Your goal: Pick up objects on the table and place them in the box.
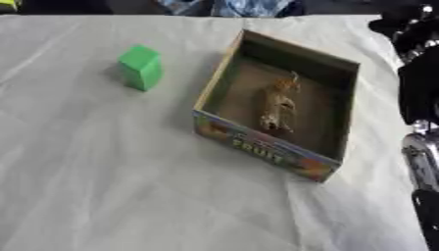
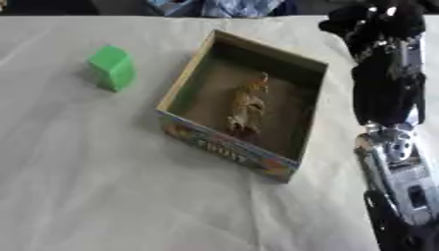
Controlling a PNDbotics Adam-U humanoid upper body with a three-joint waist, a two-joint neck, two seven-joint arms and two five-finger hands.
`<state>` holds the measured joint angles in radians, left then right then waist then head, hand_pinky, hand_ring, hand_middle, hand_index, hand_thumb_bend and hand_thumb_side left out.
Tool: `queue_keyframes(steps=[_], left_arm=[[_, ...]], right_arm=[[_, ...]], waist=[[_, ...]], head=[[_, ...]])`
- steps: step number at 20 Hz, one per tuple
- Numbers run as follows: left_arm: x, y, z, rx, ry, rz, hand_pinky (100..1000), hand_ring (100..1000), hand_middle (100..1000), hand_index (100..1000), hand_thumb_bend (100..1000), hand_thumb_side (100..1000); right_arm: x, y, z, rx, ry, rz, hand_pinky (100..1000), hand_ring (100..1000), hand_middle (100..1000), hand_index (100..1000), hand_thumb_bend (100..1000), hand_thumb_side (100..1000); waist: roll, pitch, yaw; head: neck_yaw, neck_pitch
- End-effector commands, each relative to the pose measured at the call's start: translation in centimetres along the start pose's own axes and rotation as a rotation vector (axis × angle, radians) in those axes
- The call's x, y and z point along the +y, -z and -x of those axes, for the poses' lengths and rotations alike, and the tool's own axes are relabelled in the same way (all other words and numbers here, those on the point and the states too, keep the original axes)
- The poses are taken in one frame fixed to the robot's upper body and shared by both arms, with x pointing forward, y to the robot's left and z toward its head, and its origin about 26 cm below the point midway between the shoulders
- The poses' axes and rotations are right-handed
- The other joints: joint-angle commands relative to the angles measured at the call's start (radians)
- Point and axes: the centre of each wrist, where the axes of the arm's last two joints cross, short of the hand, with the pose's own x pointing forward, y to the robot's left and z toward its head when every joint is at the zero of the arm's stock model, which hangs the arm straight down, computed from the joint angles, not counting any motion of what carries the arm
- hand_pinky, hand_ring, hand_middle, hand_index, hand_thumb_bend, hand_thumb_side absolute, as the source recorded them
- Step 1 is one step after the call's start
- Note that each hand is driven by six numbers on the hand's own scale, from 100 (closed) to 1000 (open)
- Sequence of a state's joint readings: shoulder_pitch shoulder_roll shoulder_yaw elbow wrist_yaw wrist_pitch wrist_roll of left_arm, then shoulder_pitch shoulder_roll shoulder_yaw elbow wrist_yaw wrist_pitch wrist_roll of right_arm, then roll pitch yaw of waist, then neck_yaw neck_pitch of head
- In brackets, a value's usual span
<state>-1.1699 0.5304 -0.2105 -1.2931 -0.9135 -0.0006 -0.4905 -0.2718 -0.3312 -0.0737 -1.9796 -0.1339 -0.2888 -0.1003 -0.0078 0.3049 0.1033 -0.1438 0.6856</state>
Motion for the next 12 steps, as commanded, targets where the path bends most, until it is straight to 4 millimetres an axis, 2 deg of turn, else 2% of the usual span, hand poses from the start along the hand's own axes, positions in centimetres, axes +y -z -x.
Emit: queue_keyframes(steps=[1,4,7,10,12], left_arm=[[1.0,-0.8,2.4,0.014,0.049,0.025,761,872,1000,858,532,795],[0.6,-1.3,3.4,-0.002,0.08,0.077,775,882,1000,856,543,736],[0.4,-2.0,4.3,-0.021,0.122,0.131,790,882,1000,848,604,675],[0.7,-2.8,5.1,-0.032,0.17,0.173,805,884,1000,848,674,682],[0.8,-3.2,5.6,-0.033,0.202,0.206,817,890,1000,850,736,720]], right_arm=[[-0.5,0.5,-0.7,-0.033,-0.029,-0.013,787,659,625,920,274,1000],[-0.6,0.6,-0.8,-0.036,-0.034,-0.016,786,658,624,919,273,1000],[-0.6,0.6,-0.8,-0.038,-0.04,-0.022,786,656,623,920,272,1000],[-0.6,0.6,-0.8,-0.036,-0.046,-0.029,785,653,622,921,272,1000],[-0.6,0.6,-0.8,-0.033,-0.049,-0.033,785,651,621,921,271,1000]], waist=[[0.001,-0.014,0.001],[0.003,-0.007,0.0],[0.007,0.0,-0.004],[0.012,0.007,-0.006],[0.015,0.011,-0.006]], head=[[-0.008,0.001],[-0.002,-0.003],[0.005,-0.01],[0.007,-0.018],[0.006,-0.019]])
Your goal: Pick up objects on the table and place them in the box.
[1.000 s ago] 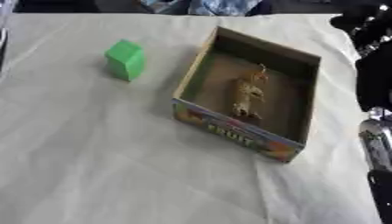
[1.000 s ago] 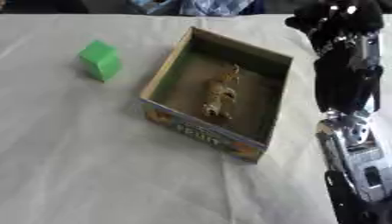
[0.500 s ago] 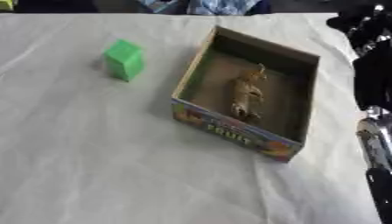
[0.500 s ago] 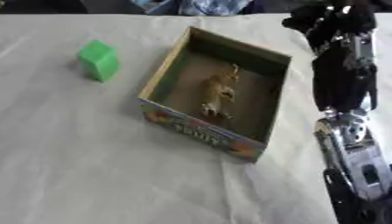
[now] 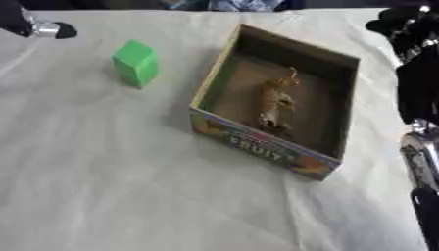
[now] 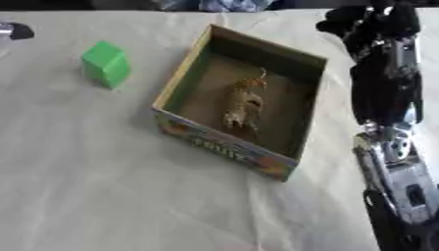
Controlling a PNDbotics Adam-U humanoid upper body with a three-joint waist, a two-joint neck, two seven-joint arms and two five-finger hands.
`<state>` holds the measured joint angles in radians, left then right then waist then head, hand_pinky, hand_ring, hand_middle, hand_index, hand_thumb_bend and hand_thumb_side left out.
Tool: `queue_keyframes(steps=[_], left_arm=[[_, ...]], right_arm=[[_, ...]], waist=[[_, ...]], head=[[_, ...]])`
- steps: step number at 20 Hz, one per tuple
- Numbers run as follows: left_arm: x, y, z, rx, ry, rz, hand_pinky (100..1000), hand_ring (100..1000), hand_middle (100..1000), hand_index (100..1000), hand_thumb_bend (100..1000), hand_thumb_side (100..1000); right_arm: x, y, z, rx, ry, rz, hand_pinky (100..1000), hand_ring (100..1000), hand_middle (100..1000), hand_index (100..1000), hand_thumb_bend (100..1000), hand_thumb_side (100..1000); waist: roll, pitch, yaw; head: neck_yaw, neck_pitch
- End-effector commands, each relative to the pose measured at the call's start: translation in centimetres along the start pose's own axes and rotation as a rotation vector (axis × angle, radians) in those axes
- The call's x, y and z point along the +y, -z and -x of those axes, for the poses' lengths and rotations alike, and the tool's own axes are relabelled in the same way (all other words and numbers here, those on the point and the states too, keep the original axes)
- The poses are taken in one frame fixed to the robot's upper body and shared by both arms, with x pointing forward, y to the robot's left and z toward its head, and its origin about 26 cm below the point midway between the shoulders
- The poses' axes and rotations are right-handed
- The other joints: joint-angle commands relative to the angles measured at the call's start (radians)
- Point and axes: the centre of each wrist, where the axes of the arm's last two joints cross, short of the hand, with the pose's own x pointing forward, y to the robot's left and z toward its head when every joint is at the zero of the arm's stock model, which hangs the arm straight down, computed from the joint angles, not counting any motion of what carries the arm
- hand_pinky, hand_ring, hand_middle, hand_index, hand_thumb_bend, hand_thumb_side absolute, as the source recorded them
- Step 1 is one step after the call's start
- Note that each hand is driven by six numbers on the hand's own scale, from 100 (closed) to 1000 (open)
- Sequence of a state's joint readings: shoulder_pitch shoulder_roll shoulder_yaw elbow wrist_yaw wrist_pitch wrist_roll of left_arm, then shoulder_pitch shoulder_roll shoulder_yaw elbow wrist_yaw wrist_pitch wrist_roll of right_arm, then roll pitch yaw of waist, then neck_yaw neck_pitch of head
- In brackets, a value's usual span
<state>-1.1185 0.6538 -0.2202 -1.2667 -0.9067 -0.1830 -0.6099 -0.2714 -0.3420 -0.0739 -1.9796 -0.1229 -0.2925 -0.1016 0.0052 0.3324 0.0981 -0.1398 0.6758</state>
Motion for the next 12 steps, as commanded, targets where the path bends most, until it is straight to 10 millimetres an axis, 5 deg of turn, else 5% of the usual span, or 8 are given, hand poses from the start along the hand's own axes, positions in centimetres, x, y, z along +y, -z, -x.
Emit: queue_keyframes(steps=[1,6,12], left_arm=[[1.36,-1.65,1.54,0.016,0.069,0.021,820,892,1000,851,774,749],[1.1,-2.3,2.14,0.009,0.093,0.087,833,899,1000,867,960,873],[0.86,-2.17,1.77,-0.001,0.152,0.119,892,933,1000,881,982,846]], right_arm=[[-0.49,0.49,-0.72,-0.027,-0.032,-0.025,785,650,621,920,269,1000],[-0.47,0.49,-0.72,-0.025,-0.032,-0.03,785,649,619,920,271,1000],[-0.3,0.38,-0.66,-0.016,-0.026,-0.038,784,645,617,920,271,1000]], waist=[[0.003,-0.016,0.0],[0.005,-0.017,0.001],[0.003,-0.017,-0.003]], head=[[0.001,-0.01],[-0.003,-0.016],[0.0,-0.031]])
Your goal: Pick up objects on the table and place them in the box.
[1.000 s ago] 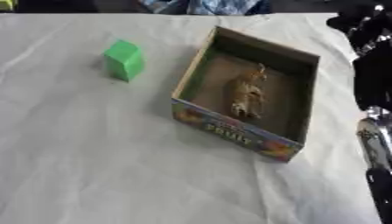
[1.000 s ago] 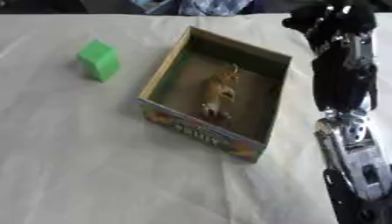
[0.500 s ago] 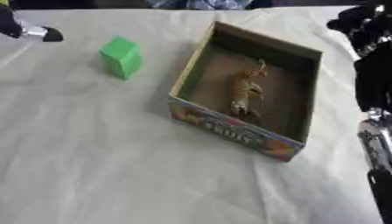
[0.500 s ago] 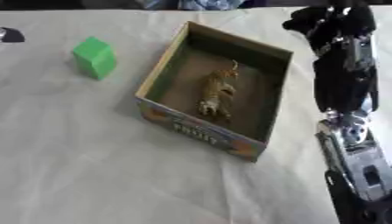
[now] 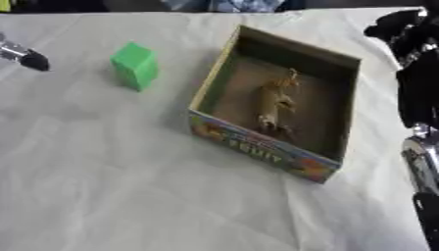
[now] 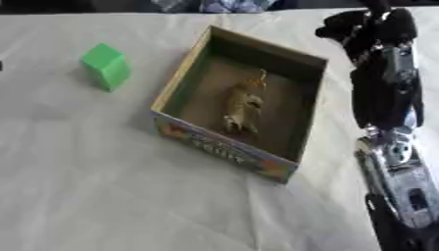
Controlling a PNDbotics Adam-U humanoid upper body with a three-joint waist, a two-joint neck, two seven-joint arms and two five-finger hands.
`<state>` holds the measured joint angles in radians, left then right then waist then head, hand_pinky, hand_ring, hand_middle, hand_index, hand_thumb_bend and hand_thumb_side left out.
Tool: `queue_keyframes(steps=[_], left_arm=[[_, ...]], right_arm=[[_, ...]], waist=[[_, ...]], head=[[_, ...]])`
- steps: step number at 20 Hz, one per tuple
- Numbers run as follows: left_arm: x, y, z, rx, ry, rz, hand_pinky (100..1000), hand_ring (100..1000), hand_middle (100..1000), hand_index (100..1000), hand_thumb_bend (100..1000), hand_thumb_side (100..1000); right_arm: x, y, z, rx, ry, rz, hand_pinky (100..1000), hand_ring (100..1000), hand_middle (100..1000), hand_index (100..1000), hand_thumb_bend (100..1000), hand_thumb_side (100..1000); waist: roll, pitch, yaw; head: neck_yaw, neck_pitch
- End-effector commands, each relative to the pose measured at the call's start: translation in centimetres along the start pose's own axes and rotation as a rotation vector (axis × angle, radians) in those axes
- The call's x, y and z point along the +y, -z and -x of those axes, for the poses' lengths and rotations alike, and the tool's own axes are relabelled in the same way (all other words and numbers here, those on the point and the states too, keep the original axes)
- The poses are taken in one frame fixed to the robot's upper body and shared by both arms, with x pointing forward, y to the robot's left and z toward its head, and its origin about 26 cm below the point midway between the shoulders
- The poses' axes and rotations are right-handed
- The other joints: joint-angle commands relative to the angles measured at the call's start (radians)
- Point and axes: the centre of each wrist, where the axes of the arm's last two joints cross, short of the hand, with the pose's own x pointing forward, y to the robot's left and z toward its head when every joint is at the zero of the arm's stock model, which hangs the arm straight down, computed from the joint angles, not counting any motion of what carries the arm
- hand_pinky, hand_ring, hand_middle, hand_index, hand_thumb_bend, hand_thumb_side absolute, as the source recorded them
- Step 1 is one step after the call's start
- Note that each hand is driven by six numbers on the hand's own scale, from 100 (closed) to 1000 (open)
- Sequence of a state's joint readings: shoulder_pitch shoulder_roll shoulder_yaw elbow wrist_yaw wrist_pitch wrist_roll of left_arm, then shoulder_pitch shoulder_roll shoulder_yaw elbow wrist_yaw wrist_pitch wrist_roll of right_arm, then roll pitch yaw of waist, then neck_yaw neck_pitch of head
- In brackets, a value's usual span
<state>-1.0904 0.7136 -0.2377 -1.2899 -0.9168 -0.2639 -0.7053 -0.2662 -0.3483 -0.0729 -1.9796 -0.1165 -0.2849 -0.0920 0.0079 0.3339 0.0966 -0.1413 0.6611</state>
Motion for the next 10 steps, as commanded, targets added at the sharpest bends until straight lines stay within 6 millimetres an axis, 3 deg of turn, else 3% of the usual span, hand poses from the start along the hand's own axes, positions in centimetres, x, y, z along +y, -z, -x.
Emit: queue_keyframes(steps=[1,8,10], left_arm=[[1.0,-0.9,0.7,0.023,0.063,-0.005,896,934,1000,881,981,842],[0.4,0.8,0.0,-0.018,0.067,0.084,922,957,1000,944,910,764],[0.5,1.4,-0.3,-0.026,0.07,0.103,920,951,1000,941,775,650]], right_arm=[[-0.2,0.5,-0.7,-0.028,-0.013,-0.023,784,644,617,920,271,1000],[0.1,0.6,-0.7,-0.028,-0.004,-0.037,783,635,614,921,270,1000],[0.1,0.6,-0.7,-0.028,-0.002,-0.04,783,633,613,921,270,1000]], waist=[[0.0,-0.017,-0.002],[-0.001,-0.007,-0.016],[-0.001,-0.006,-0.019]], head=[[0.003,-0.019],[0.013,-0.035],[0.015,-0.037]])
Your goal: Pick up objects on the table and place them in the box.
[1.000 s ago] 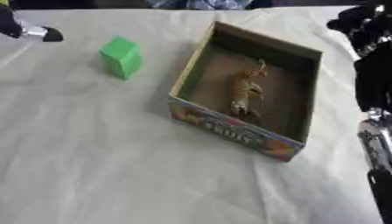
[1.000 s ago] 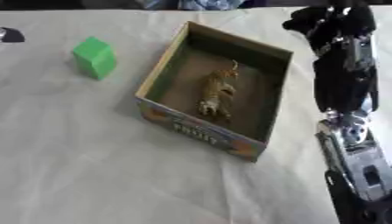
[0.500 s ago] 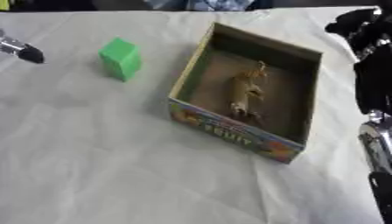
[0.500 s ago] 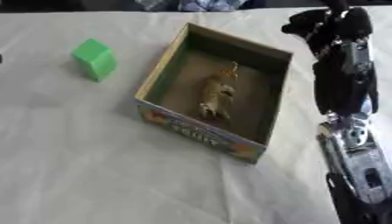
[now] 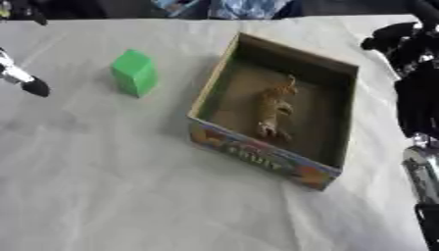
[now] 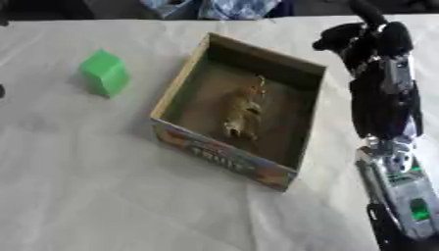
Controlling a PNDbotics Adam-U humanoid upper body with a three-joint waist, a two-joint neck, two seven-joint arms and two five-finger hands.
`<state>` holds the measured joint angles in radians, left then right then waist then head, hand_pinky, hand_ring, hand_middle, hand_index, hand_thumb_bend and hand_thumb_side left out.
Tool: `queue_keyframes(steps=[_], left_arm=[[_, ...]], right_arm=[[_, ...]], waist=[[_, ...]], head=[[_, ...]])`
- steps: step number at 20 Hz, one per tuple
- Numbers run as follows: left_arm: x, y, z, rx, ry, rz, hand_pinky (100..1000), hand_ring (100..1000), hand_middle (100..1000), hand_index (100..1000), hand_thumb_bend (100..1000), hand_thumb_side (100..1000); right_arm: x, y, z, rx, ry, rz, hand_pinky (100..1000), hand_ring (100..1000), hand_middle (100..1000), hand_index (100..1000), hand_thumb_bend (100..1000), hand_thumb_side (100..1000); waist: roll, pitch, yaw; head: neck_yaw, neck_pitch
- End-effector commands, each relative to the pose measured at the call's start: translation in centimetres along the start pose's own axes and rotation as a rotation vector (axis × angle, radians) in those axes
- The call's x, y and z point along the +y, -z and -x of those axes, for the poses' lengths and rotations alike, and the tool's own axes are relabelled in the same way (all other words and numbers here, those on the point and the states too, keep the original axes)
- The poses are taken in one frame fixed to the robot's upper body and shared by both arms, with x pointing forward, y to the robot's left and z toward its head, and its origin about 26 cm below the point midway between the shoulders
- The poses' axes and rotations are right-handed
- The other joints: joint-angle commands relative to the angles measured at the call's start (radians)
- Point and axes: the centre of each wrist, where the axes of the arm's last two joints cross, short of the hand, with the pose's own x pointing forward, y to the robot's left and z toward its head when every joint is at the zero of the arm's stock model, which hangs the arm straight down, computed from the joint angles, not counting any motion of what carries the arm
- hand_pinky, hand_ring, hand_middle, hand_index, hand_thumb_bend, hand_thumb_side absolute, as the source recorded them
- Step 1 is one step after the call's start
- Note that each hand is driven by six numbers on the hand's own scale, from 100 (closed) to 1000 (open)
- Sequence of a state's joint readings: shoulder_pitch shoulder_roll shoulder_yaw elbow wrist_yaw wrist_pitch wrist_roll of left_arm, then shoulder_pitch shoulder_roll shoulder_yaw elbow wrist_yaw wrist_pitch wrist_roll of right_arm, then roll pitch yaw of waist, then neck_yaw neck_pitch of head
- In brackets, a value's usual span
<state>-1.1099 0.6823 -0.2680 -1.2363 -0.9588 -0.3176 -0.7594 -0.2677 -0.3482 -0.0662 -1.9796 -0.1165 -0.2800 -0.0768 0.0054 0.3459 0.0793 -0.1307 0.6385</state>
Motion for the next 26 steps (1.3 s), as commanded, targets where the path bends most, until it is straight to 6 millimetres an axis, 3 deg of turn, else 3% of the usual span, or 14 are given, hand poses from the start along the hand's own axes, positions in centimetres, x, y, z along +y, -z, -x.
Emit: queue_keyframes(steps=[1,2,4,11,26], left_arm=[[1.3,0.0,0.3,0.01,0.02,0.009,919,950,1000,942,765,641],[1.4,0.3,0.2,0.002,0.014,0.011,905,938,1000,948,692,583],[1.5,0.8,-0.1,-0.012,0.003,0.016,899,937,1000,955,631,529],[2.4,1.8,-1.1,-0.028,0.025,-0.005,890,929,1000,950,577,481],[3.3,2.9,-2.5,-0.086,0.047,-0.056,878,925,1000,947,691,565]], right_arm=[[-0.1,0.6,-0.7,-0.032,-0.006,-0.021,783,633,613,921,270,1000],[-0.1,0.6,-0.7,-0.031,-0.004,-0.021,783,631,613,921,270,1000],[0.0,0.6,-0.7,-0.03,-0.002,-0.023,783,629,612,921,270,1000],[0.2,0.6,-0.7,-0.025,0.007,-0.031,782,619,608,920,270,1000],[0.5,0.9,-0.7,-0.027,0.022,-0.05,780,611,597,921,269,1000]], waist=[[0.002,-0.017,-0.003],[0.002,-0.017,-0.004],[0.002,-0.017,-0.006],[0.004,-0.016,-0.014],[0.019,0.002,-0.046]], head=[[0.005,-0.016],[0.006,-0.017],[0.008,-0.02],[0.017,-0.026],[0.047,-0.054]])
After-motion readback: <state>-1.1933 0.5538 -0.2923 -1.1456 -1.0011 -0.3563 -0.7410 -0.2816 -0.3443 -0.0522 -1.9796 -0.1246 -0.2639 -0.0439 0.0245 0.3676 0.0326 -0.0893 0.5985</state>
